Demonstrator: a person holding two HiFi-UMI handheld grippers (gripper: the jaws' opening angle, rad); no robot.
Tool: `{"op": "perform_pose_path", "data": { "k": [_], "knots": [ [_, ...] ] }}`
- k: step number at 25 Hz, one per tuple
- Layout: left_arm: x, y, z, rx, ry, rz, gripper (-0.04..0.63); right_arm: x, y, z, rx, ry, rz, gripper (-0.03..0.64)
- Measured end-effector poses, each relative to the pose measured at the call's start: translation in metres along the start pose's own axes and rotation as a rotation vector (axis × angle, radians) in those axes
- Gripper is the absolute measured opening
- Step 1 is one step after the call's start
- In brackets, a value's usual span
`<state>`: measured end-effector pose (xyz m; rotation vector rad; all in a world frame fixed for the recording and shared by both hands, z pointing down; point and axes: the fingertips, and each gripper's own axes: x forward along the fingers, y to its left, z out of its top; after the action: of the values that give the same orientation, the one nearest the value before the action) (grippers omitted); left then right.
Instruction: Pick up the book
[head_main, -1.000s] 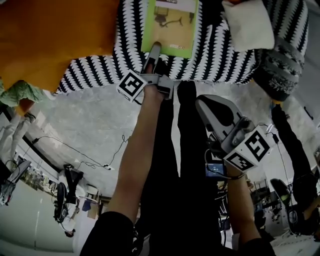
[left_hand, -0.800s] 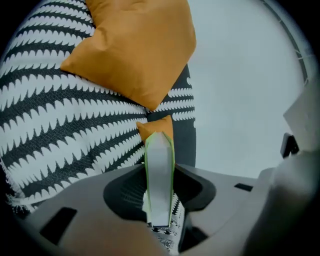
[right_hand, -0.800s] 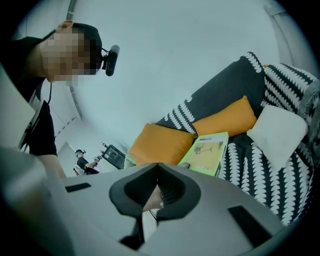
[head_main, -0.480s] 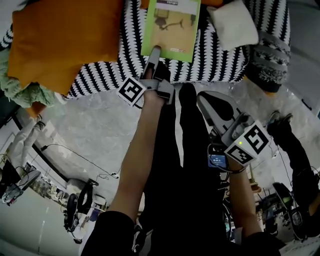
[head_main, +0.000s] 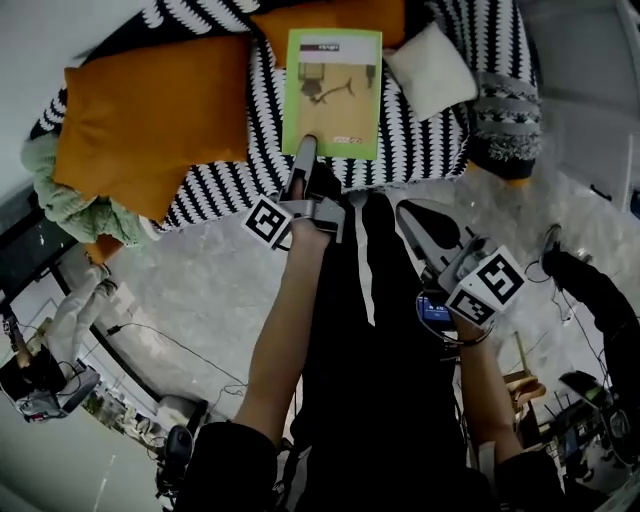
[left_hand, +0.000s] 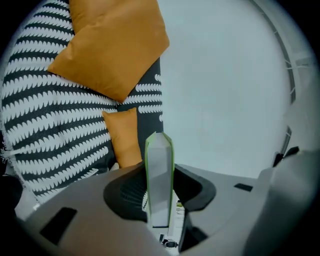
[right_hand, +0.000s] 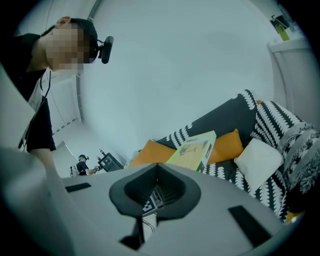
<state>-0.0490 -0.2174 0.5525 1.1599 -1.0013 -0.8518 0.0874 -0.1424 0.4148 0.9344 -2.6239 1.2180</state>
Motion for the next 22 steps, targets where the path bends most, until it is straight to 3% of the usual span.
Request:
{"op": "perform_pose_path", "data": {
  "k": [13, 22],
  "knots": [
    [-0.056, -0.097, -0.035, 0.007, 0.003, -0.041, 0.153, -0.063, 0.031, 0.053, -0.073, -0.073, -0.003, 0.017],
    [-0.093, -0.153, -0.044, 0.003, -0.003, -0.085, 0.153, -0.072, 0.052, 0.08, -0.143, -0.09, 0.02, 0.017]
  ]
}}
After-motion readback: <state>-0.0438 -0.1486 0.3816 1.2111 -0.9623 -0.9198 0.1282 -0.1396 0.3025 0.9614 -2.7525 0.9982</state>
